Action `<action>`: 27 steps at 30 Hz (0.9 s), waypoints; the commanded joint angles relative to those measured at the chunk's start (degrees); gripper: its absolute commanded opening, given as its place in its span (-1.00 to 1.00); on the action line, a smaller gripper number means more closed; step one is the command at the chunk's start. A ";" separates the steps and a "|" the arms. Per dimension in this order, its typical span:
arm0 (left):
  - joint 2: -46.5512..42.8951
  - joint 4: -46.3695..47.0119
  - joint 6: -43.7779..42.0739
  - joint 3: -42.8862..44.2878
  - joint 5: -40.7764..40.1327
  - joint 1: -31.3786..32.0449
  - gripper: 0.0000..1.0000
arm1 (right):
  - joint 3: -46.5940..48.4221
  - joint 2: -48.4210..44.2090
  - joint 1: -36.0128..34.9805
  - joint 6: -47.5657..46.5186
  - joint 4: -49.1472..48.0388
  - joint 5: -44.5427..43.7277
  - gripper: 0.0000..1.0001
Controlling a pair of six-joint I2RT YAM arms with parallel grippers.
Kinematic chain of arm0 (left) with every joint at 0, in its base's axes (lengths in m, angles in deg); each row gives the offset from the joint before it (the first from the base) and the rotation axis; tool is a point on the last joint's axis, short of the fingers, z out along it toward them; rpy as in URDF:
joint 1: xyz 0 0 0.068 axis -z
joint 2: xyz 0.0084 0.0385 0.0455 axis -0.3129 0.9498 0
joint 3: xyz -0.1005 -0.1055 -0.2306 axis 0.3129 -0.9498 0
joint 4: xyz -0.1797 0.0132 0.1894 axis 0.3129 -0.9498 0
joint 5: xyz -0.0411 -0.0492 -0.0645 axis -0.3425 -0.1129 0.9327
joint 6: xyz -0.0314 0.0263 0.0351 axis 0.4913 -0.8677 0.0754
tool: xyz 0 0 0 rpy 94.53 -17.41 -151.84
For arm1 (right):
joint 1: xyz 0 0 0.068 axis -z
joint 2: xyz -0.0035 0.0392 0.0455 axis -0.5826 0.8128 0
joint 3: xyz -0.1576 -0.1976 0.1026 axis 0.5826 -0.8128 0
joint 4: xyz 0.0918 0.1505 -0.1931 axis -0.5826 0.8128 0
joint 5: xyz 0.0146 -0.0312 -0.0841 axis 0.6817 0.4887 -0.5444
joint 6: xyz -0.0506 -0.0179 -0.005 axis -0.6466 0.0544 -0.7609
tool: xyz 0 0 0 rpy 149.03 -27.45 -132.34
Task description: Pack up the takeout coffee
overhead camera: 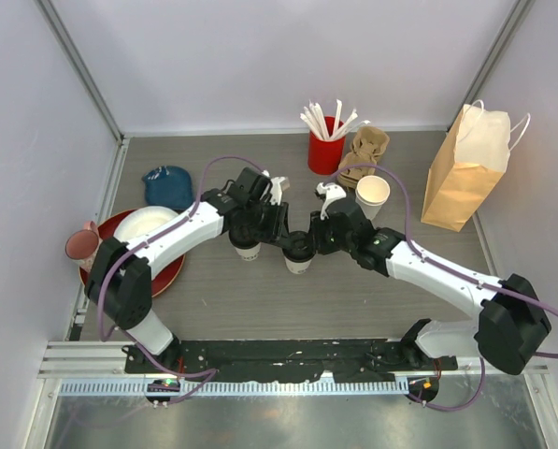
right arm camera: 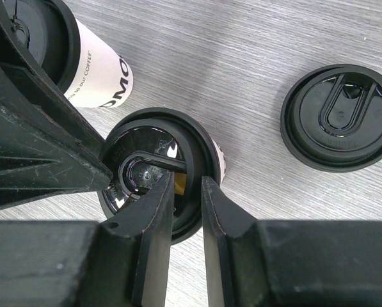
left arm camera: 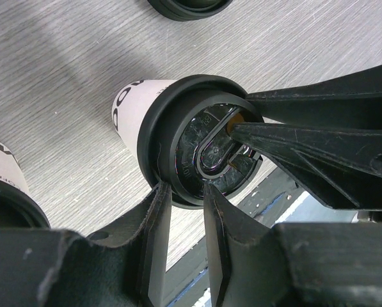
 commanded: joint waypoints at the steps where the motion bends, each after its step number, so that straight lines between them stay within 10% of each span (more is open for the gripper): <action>1: 2.70 -1.70 0.12 -3.78 -0.20 0.63 -0.37 | -5.36 0.24 -0.67 2.67 1.06 1.36 -0.50; 13: 4.02 0.15 0.21 -8.89 -1.77 0.98 -0.38 | -11.96 -0.28 -3.75 8.12 -0.27 -3.30 -0.56; 27: 1.91 -8.72 -6.56 6.93 -3.18 1.07 -0.32 | -0.11 -0.02 -3.40 -2.23 3.42 -3.21 -0.31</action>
